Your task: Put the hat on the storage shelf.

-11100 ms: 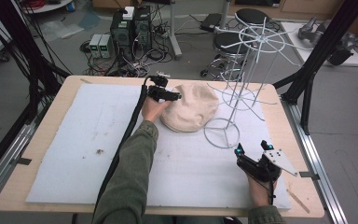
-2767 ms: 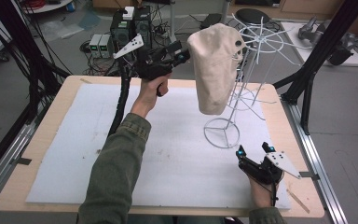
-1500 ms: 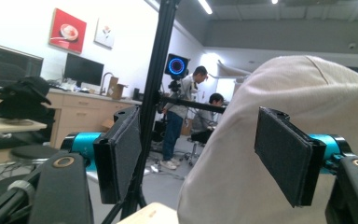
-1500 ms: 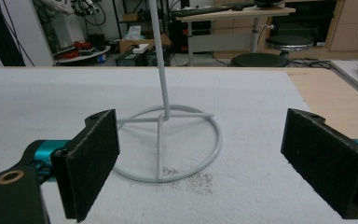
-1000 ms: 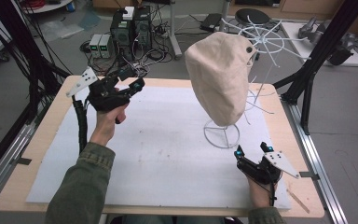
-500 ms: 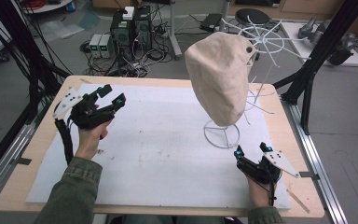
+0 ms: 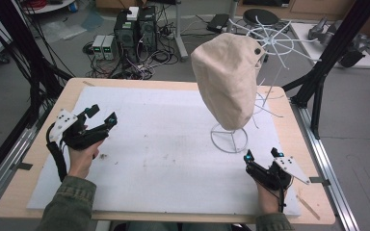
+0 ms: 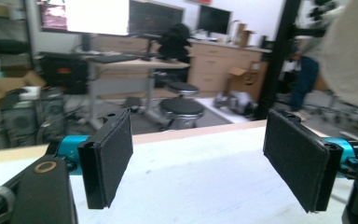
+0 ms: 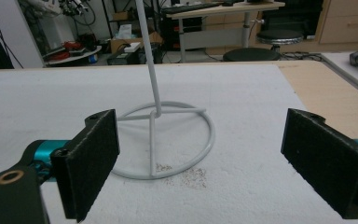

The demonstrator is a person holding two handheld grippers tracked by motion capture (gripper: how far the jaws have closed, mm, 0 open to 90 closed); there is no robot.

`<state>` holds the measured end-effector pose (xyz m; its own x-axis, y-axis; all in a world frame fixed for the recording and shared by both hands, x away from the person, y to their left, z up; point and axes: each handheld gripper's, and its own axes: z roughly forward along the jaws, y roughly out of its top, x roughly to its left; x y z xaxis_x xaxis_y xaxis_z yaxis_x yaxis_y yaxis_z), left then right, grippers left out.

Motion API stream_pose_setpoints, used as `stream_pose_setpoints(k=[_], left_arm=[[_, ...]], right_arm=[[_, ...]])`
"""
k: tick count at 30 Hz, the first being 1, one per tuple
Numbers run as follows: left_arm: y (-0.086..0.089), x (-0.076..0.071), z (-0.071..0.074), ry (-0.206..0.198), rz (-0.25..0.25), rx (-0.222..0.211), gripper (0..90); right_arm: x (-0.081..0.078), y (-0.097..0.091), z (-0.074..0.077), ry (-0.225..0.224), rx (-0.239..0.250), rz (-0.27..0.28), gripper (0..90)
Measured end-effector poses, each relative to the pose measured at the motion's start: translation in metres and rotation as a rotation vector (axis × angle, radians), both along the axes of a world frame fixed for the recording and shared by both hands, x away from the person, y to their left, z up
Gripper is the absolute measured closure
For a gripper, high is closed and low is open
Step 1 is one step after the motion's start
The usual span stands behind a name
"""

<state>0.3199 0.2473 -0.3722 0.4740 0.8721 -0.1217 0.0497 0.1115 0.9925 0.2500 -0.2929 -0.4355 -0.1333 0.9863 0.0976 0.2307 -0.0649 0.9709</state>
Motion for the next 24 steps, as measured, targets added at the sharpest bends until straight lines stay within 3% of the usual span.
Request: stream_pose_setpoints(k=[2,5,7,13,17,20,24], left_arm=[[0.002,-0.005,-0.004,0.006,0.010,0.004,23.5],[0.006,-0.012,-0.011,0.025,0.038,0.001,22.2],[0.011,-0.020,-0.018,0.025,0.091,0.002,22.0],[0.026,-0.027,-0.027,0.051,0.173,-0.005,20.6],[0.038,-0.034,-0.033,0.051,0.256,-0.038,19.6],[0.041,-0.042,-0.043,0.057,0.309,0.017,18.3],[0.046,-0.052,-0.056,0.072,0.321,-0.029,18.2]], right_arm=[[0.000,-0.002,0.000,-0.008,0.034,0.004,10.4],[-0.001,-0.004,0.000,-0.013,0.027,-0.001,10.4],[-0.001,-0.004,0.000,-0.011,0.027,-0.004,10.4],[-0.001,-0.004,-0.001,-0.016,0.009,-0.009,10.5],[0.000,-0.003,-0.003,0.000,0.013,-0.005,10.4],[0.000,-0.002,-0.004,0.002,0.001,-0.010,10.4],[-0.001,0.003,-0.005,-0.012,-0.016,0.010,10.4]])
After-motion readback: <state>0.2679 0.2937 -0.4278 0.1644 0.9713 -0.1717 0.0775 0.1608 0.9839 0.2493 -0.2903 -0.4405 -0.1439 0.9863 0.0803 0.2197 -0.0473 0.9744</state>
